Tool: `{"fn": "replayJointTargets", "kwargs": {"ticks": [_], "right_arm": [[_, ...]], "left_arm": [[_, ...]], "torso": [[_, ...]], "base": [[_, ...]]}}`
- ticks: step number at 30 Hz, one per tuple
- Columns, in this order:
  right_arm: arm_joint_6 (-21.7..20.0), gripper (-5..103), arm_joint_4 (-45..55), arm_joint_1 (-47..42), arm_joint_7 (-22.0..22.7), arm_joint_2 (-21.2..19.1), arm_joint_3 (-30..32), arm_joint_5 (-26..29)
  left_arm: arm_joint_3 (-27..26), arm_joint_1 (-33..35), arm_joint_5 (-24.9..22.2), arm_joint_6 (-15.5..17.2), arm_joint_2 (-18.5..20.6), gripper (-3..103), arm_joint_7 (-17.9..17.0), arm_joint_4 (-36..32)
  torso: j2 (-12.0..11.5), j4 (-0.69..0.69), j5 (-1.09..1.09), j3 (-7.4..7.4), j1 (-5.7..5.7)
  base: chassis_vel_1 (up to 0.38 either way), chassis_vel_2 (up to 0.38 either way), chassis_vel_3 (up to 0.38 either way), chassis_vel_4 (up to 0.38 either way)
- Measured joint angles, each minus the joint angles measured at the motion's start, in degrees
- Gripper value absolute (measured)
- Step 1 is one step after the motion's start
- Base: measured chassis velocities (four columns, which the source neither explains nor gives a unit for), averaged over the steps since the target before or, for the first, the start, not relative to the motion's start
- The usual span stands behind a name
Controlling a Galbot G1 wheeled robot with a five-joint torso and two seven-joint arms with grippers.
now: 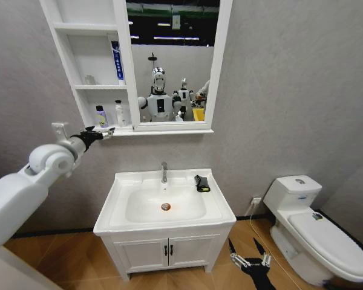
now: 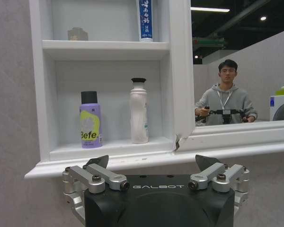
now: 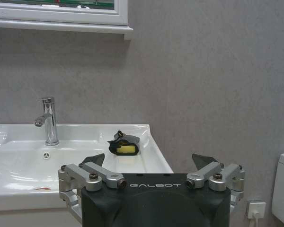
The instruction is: Move facial cleanser and shampoo from washbasin to cabinet, then wipe washbasin with towel.
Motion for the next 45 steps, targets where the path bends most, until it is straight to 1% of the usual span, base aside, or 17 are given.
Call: {"fn": "replayJointTargets", "kwargs": {"ticks": [3, 7, 9, 10, 11, 13, 14, 16, 20, 25, 31, 34, 37, 38, 41, 42, 45], "right_arm": [[0.88, 100, -0.09, -0.76, 0.04, 0.08, 0.40, 0.26], [1.51, 100, -0.21, -1.29, 0.04, 0.08, 0.46, 0.51], [2.40, 100, -0.73, -1.93, 0.02, 0.04, 0.71, 0.64], [2.48, 100, -0.98, -1.94, 0.04, -0.02, 0.81, 0.70], [2.48, 100, -0.98, -1.94, 0.04, -0.02, 0.81, 0.70], [2.49, 100, -1.39, -1.66, 0.05, -0.17, 1.06, 0.84], [2.49, 100, -1.39, -1.66, 0.05, -0.17, 1.06, 0.84], [2.25, 100, -1.47, -1.25, 0.04, -0.48, 1.43, 1.53], [2.13, 100, -1.52, -0.97, 0.04, -0.76, 1.77, 2.12], [2.16, 100, -1.91, -0.81, -0.48, -1.48, 1.93, 2.73], [-0.20, 100, -1.40, 0.95, -1.01, -2.94, 3.04, 3.69], [-4.94, 100, 0.62, 3.89, -0.89, -4.73, 4.44, 8.05], [-14.64, 100, 3.01, 11.62, 0.90, -10.47, 7.56, 17.26], [-14.64, 100, 3.01, 11.62, 0.90, -10.47, 7.56, 17.26], [-23.60, 100, -0.34, 22.77, 1.57, -20.50, 7.85, 26.62], [-23.60, 100, -0.34, 22.77, 1.57, -20.50, 7.85, 26.62], [-29.67, 100, -9.17, 34.58, 2.61, -27.19, 4.39, 36.79]], "left_arm": [[-12.49, 17.63, 8.08, -1.04, -3.43, 100, 2.18, -3.07], [-20.31, 28.28, 13.17, -1.79, -7.22, 100, 3.90, -4.33], [-29.78, 44.17, 20.31, -2.95, -16.21, 100, 6.50, -8.54], [-31.35, 48.27, 22.66, -3.47, -20.01, 100, 7.05, -10.82], [-31.35, 48.27, 22.66, -3.47, -20.01, 100, 7.05, -10.82], [-32.75, 55.34, 27.91, -4.50, -28.07, 100, 8.64, -15.11], [-32.75, 55.34, 27.91, -4.50, -28.07, 100, 8.64, -15.11], [-32.98, 60.50, 32.56, -5.48, -33.76, 100, 9.55, -18.42], [-32.64, 63.59, 34.79, -5.99, -37.92, 100, 9.67, -20.81], [-30.37, 67.83, 42.37, -8.03, -46.14, 100, 12.03, -23.77], [-29.99, 67.63, 42.71, -8.03, -46.59, 100, 12.07, -23.88], [-29.91, 67.47, 42.65, -8.04, -46.50, 100, 12.06, -23.85], [-29.83, 67.27, 42.45, -8.00, -46.34, 100, 12.05, -23.70], [-29.83, 67.27, 42.45, -8.00, -46.34, 100, 12.05, -23.70], [-29.78, 67.13, 42.33, -7.96, -46.21, 100, 12.04, -23.63], [-29.78, 67.13, 42.33, -7.96, -46.21, 100, 12.04, -23.63], [-29.74, 67.02, 42.24, -7.93, -46.15, 100, 12.02, -23.57]], "torso": [[0.00, 0.02, -0.06, 0.01, 0.00], [0.00, 0.03, -0.02, 0.00, 0.01], [0.00, 0.06, -0.03, 0.00, 0.00], [0.00, 0.03, 0.00, 0.00, 0.00], [0.00, 0.03, 0.00, 0.00, 0.00], [0.00, 0.05, -0.02, 0.00, 0.00], [0.00, 0.05, -0.02, 0.00, 0.00], [0.00, 0.04, 0.02, 0.00, 0.00], [0.00, 0.03, 0.01, 0.00, 0.00], [0.00, 0.03, 0.00, 0.00, 0.00], [-0.01, 0.00, 0.00, 0.01, 0.01], [-0.01, 0.02, -0.01, 0.01, 0.01], [-0.01, 0.02, -0.01, 0.01, 0.01], [-0.01, 0.02, -0.01, 0.01, 0.01], [-0.01, 0.03, 0.00, 0.02, 0.01], [-0.01, 0.03, 0.00, 0.02, 0.01], [-0.02, 0.05, 0.01, 0.02, 0.02]], "base": [[0.000, 0.000, 0.000, 0.000], [0.000, 0.000, 0.000, 0.000], [0.000, 0.000, 0.000, 0.000], [0.000, 0.000, 0.000, 0.000], [0.000, 0.000, 0.000, 0.000], [0.000, 0.000, 0.000, 0.000], [0.000, 0.000, 0.000, 0.000], [0.000, 0.000, 0.000, 0.000], [0.000, 0.000, 0.000, 0.000], [0.000, 0.000, 0.000, 0.000], [0.000, 0.000, 0.000, 0.000], [0.000, 0.000, 0.000, 0.000], [0.000, 0.000, 0.000, 0.000], [0.000, 0.000, 0.000, 0.000], [0.000, 0.000, 0.000, 0.000], [0.000, 0.000, 0.000, 0.000], [0.000, 0.000, 0.000, 0.000]]}}
